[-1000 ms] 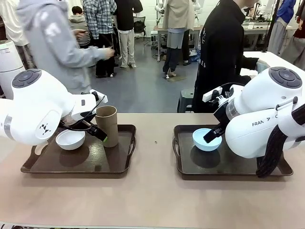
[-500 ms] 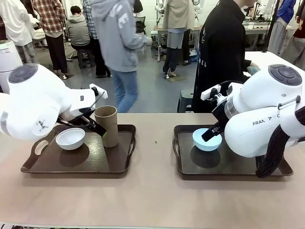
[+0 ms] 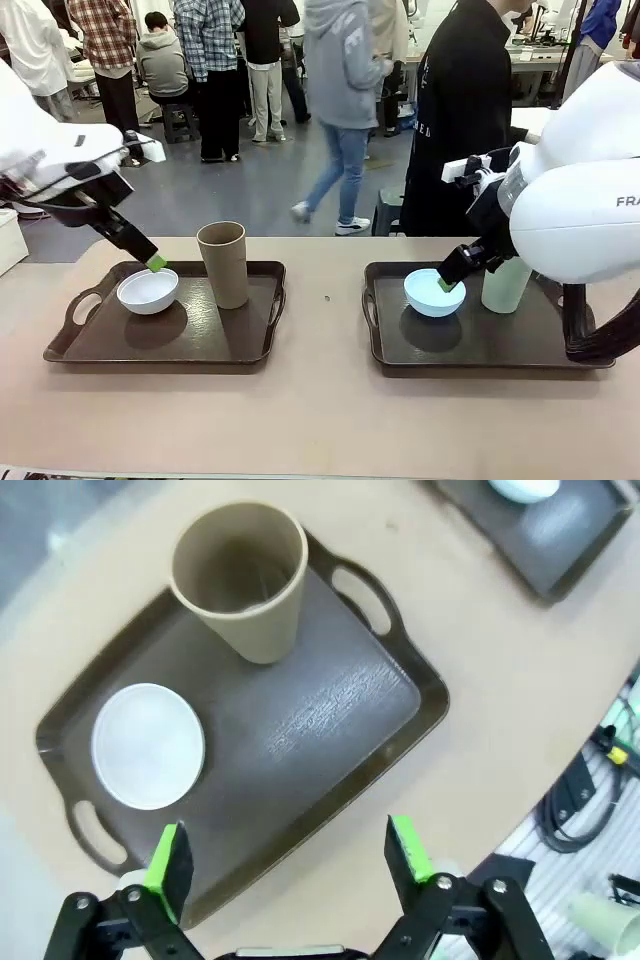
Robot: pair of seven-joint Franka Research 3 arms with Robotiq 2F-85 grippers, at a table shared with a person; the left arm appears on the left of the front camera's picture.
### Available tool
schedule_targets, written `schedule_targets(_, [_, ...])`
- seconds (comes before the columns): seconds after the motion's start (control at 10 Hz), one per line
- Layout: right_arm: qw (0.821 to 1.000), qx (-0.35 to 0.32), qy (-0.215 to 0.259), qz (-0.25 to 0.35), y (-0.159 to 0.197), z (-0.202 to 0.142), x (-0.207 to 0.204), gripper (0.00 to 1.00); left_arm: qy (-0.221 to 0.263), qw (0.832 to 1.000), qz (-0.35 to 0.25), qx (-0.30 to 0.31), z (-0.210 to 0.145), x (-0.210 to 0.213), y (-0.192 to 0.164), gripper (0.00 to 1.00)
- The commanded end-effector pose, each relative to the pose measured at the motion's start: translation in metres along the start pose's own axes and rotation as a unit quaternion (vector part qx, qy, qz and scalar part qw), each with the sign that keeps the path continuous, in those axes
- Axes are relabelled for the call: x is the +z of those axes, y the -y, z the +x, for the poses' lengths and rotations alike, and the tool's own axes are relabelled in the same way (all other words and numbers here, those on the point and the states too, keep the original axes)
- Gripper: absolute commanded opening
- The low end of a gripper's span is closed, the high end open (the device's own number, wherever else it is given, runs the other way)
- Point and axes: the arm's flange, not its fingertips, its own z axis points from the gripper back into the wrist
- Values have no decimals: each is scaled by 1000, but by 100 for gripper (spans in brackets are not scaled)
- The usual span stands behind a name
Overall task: Set up a tray with a mat and arrange the tableware.
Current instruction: Pick up the Picnic Bowl and Reusable plastic cup from the Handle tray in front of the human's position and hold them in the air.
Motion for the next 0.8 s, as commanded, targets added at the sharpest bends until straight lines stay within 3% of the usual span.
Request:
schedule_targets(0.0, [999,34,34,-17,-3,10,-8,100,28,998,49,-16,22,-28,0,100])
schedule_targets(0.1, [999,34,34,-17,-3,10,-8,100,28,998,49,-16,22,-28,0,100])
schedule_targets(0.2, [1000,10,9,-4,-2,3,0,100,9,1000,12,-7,7,-6,2,100])
schedule_targets(0.3, [995,-47,21,82,7,1,19,100,42,995,-80,43,6,0,-6,100])
schedule_targets(0.4, [976,-123,69,167,39,-32,51,100,85,979,-162,95,-17,9,-26,100])
schedule_targets(0.5, [953,-193,121,199,77,-79,74,100,111,964,-194,141,-44,11,-42,100])
schedule_targets(0.6, [944,-236,135,188,100,-114,75,100,127,962,-183,157,-60,2,-43,100])
schedule_targets(0.7, [983,-108,62,138,41,-8,47,100,78,984,-136,87,-9,5,-27,100])
